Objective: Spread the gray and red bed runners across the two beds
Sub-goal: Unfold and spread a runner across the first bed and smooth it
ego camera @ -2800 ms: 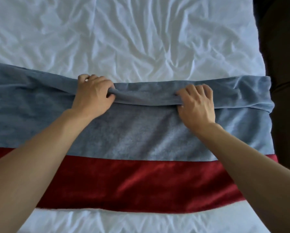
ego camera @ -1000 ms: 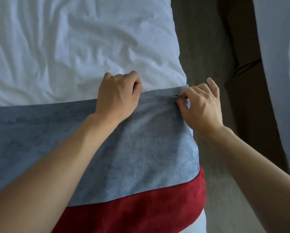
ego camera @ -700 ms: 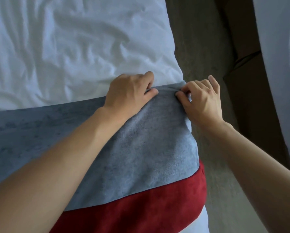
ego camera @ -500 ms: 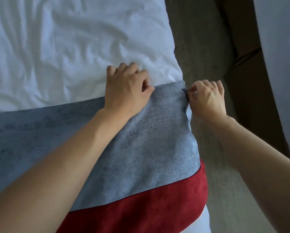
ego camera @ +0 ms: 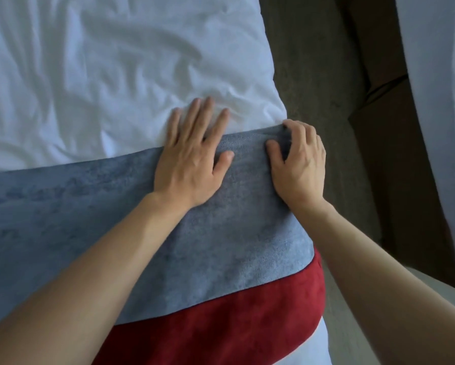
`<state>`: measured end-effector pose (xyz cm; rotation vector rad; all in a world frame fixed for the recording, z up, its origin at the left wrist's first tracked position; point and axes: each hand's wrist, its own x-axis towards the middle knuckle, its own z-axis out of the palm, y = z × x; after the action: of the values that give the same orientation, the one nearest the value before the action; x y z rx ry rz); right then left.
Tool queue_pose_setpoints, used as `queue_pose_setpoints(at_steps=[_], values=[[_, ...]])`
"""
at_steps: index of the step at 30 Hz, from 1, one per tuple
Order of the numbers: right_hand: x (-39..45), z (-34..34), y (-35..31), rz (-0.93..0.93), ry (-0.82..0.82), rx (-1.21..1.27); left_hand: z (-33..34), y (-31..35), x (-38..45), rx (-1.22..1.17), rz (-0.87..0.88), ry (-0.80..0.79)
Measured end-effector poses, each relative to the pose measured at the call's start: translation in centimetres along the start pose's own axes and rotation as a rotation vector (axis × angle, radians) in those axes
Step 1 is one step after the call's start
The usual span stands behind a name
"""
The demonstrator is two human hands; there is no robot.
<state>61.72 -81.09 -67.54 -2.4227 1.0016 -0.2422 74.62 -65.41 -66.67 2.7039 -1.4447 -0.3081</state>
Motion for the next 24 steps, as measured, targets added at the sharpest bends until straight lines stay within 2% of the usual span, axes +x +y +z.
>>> queue_pose_setpoints(at_steps=[3,5,7,9,11,14,16,18,20,21,22,24], values=[[-0.1,-0.3,-0.7,-0.059,0.069,0.035,-0.4,1.4,-0.3,-0.03,0.001,0.068],[-1.0,-0.4,-1.1,-0.127,0.095,0.094,-0.2,4.0,-1.2,-0.065,0.092,0.1],[-3.0,-0.1,-0.5,-0.115,0.003,0.155,0.5,6.0,-2.8,-0.073,0.162,0.064],[-5.7,0.0,1.1,0.045,-0.166,0.21,1.2,6.4,-3.8,-0.036,0.164,-0.015],[-8.7,-0.2,3.9,0.286,-0.301,0.242,1.5,5.8,-4.0,-0.019,0.149,-0.046],[-12.4,-1.6,7.8,0.53,-0.389,0.164,1.7,5.6,-4.1,-0.004,0.132,-0.026],[-14.4,-2.5,8.2,0.502,-0.314,0.122,1.9,6.2,-5.1,-0.005,0.126,-0.01],[-15.9,-2.9,6.4,0.353,-0.232,0.202,2.3,6.7,-7.1,-0.022,0.135,-0.005],[-17.8,-2.5,4.6,0.218,-0.265,0.26,2.8,6.8,-9.6,-0.025,0.145,-0.017],[-18.8,-2.0,4.4,0.22,-0.302,0.271,3.1,6.5,-10.8,-0.02,0.137,-0.018],[-19.5,-1.8,4.6,0.285,-0.346,0.292,3.2,5.9,-11.7,-0.016,0.122,-0.014],[-20.1,-2.1,5.7,0.58,-0.43,0.397,3.3,4.6,-12.9,-0.003,0.079,-0.013]])
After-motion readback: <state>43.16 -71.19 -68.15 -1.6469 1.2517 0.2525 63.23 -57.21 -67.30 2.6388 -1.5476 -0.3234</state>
